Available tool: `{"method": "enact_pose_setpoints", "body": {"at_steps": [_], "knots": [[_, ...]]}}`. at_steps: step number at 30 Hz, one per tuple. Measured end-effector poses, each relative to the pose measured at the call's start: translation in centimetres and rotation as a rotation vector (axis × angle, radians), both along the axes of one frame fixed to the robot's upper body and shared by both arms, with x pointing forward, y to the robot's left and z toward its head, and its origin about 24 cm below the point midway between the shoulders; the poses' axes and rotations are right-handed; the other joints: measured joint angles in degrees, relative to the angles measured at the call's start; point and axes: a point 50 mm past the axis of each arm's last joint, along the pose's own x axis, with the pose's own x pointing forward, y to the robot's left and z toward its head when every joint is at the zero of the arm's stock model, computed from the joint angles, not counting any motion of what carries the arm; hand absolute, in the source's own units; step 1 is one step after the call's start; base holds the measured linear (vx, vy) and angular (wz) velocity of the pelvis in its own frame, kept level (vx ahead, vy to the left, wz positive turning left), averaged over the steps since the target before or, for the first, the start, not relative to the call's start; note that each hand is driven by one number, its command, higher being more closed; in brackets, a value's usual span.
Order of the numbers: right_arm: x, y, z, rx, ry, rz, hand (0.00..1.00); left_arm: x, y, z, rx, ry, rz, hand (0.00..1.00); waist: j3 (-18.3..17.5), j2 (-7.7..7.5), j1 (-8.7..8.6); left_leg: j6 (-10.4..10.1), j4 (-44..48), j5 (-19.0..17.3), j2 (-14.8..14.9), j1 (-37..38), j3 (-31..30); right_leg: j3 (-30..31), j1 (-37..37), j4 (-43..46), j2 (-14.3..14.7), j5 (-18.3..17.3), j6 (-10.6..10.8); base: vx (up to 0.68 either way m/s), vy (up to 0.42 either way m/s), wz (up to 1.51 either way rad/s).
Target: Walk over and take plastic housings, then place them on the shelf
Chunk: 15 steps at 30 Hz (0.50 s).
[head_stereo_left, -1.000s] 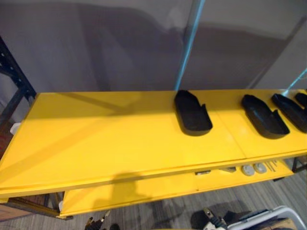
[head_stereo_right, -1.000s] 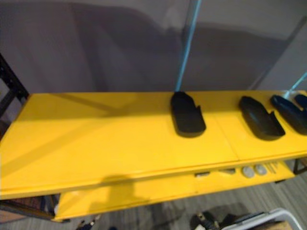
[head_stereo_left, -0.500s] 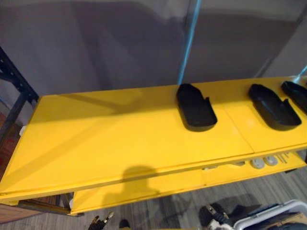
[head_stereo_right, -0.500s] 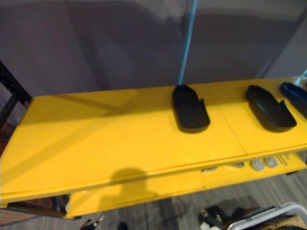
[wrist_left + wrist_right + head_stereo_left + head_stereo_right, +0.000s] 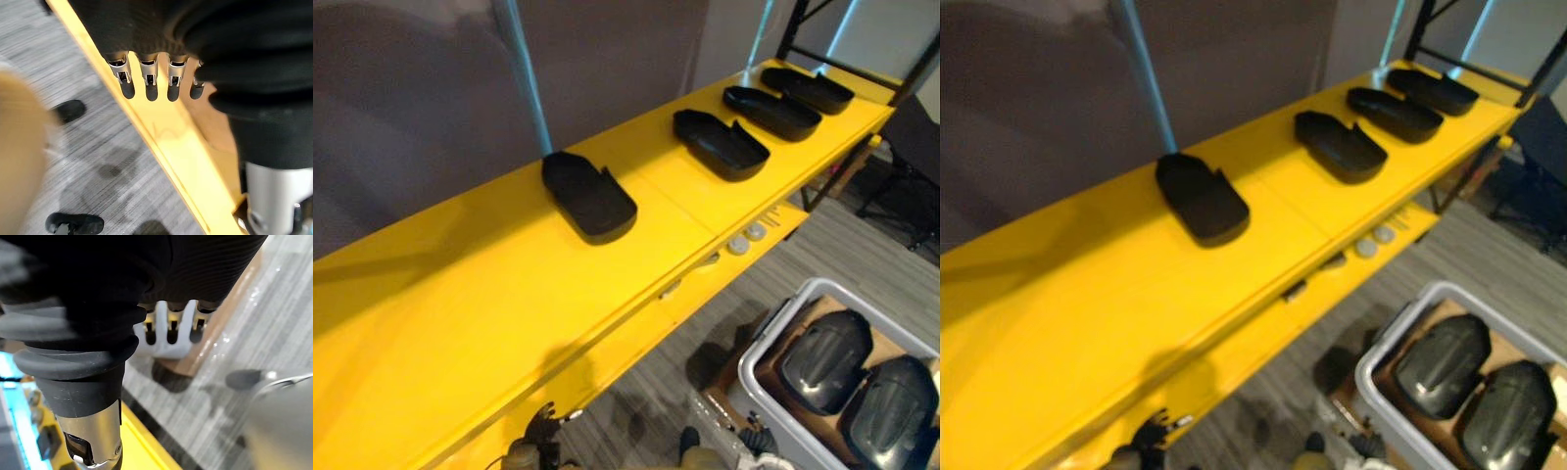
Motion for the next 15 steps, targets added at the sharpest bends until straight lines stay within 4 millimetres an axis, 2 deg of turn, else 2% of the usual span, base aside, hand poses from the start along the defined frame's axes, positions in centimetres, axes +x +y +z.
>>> {"method": "enact_pose_setpoints", "body": {"at_steps": [1,2,5,8,10,12,13,14,15], "knots": [[0.7,-0.5,0.3,-0.018,-0.012,0.017,0.00,-0.3,-0.5,-0.1,-0.017,-0.001,0.012,0.00,-0.2,2.21,0.71,-1.1,3.4,-4.2,0.6,-1.8,-5.2,1.4,-0.7,-0.4,0.9,0.6,0.4,-0.01,-0.465,-0.99],[1.1,-0.9,0.5,-0.031,-0.019,0.024,0.00,-0.5,-0.5,-0.2,-0.026,-0.002,0.031,0.00,-0.2,2.62,0.81,-0.8,5.6,-6.0,0.2,-2.6,-5.6,2.6,-0.5,-1.3,1.1,1.4,0.5,-0.06,-0.101,-0.47],[1.4,-0.2,0.4,-0.015,-0.027,0.035,0.00,-0.6,-0.2,-0.1,-0.019,-0.010,0.039,0.00,-0.4,2.07,1.64,-0.4,8.9,-9.6,-0.4,-3.9,-5.4,4.4,-0.9,-3.0,0.9,2.5,1.3,-0.04,-0.027,-0.36],[3.0,-0.4,1.0,-0.026,-0.068,0.046,0.00,0.1,-0.2,0.3,0.002,-0.051,0.003,0.00,-1.1,1.22,1.79,1.2,11.5,-10.5,-3.4,-6.8,-7.9,8.0,-5.1,-2.6,0.0,4.8,1.6,0.04,0.123,-0.46],[3.8,-0.9,1.8,-0.030,-0.135,-0.006,0.00,0.3,-0.1,0.4,0.031,-0.059,-0.043,0.00,-0.6,1.44,1.53,2.1,13.2,-10.8,-4.7,-6.8,-9.2,9.7,-6.0,-1.9,-0.3,6.3,1.8,0.04,0.114,-0.59],[3.6,-1.2,2.3,-0.041,-0.181,-0.015,0.00,0.2,0.0,0.4,0.038,-0.056,-0.035,0.00,0.1,1.90,1.49,3.3,14.4,-11.6,-5.5,-4.4,-9.0,12.4,-6.1,0.8,-0.4,6.3,1.8,0.02,0.157,-0.84],[3.3,-1.2,2.6,-0.046,-0.201,0.001,0.00,-0.3,0.0,0.3,0.043,-0.047,-0.033,0.00,0.2,1.76,1.46,5.0,14.6,-13.5,-6.3,-3.6,-9.2,12.9,-6.4,2.1,-1.1,6.3,1.9,-0.02,0.171,-0.76],[3.0,-1.4,2.8,-0.060,-0.215,0.026,0.00,-0.6,0.0,0.3,0.045,-0.043,-0.012,0.00,0.1,2.26,1.42,6.2,14.0,-14.7,-6.9,-2.4,-9.2,11.9,-6.3,2.4,-1.1,6.5,2.1,-0.10,0.133,-0.88],[2.7,-1.4,2.8,-0.079,-0.210,0.078,0.00,-0.6,-0.2,0.3,0.032,-0.049,0.060,0.00,0.5,1.89,1.51,7.0,15.2,-14.6,-7.0,-2.2,-7.4,11.1,-6.4,1.9,-1.2,9.3,1.8,-0.15,0.049,-0.68]]}}
